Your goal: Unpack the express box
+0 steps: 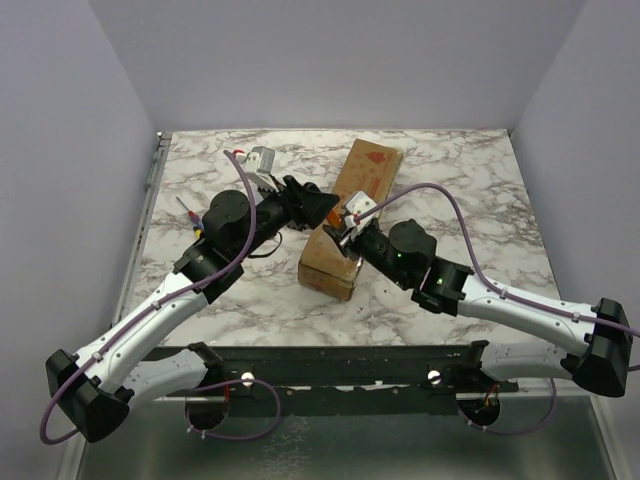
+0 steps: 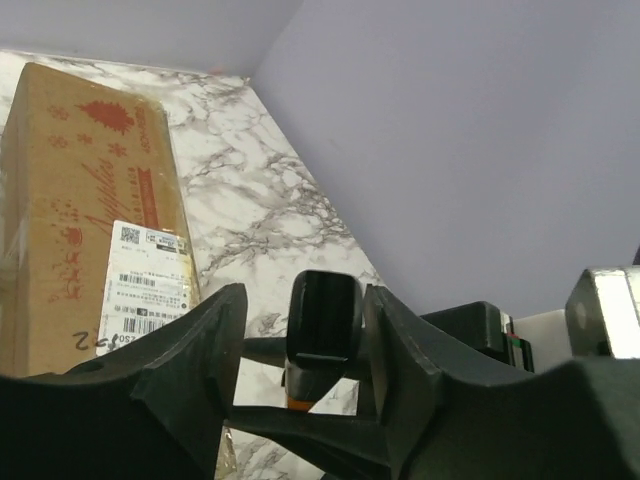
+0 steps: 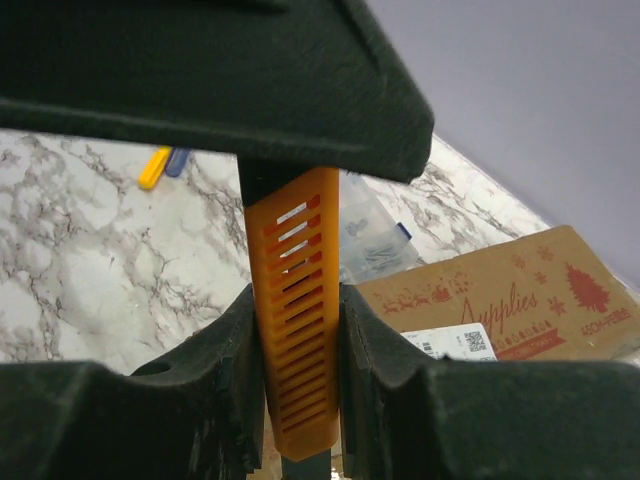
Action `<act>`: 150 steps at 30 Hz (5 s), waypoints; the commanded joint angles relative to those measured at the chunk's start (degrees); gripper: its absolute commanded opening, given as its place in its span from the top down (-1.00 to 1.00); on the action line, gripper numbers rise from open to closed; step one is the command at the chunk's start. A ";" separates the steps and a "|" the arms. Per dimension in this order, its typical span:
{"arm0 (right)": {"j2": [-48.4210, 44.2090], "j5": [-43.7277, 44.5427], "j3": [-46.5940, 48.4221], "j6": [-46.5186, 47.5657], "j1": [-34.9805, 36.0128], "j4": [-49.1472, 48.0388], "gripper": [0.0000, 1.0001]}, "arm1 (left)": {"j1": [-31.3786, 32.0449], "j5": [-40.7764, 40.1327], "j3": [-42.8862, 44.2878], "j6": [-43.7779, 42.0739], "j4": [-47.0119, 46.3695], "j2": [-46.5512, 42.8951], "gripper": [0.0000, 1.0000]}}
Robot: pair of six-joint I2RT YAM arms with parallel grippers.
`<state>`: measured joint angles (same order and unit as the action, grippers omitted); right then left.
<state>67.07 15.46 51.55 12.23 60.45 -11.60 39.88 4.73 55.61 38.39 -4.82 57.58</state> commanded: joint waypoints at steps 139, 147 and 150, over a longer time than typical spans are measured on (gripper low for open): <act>42.05 -63.12 -19.59 -90.82 -51.69 -65.29 -0.55 | 6.16 -3.36 55.28 -39.94 -21.68 71.10 1.00; 44.35 -54.65 -18.61 -89.41 -49.55 -59.56 -0.41 | 6.15 -3.63 55.19 -39.71 -21.67 71.11 1.00; 47.81 -55.49 -17.55 -90.62 -49.55 -62.53 -0.33 | 6.15 -3.85 55.17 -39.89 -21.67 71.10 1.00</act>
<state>110.52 -43.18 32.38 -77.76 10.57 -73.43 46.13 1.04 109.16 -0.73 -25.93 128.11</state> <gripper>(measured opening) 0.684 0.242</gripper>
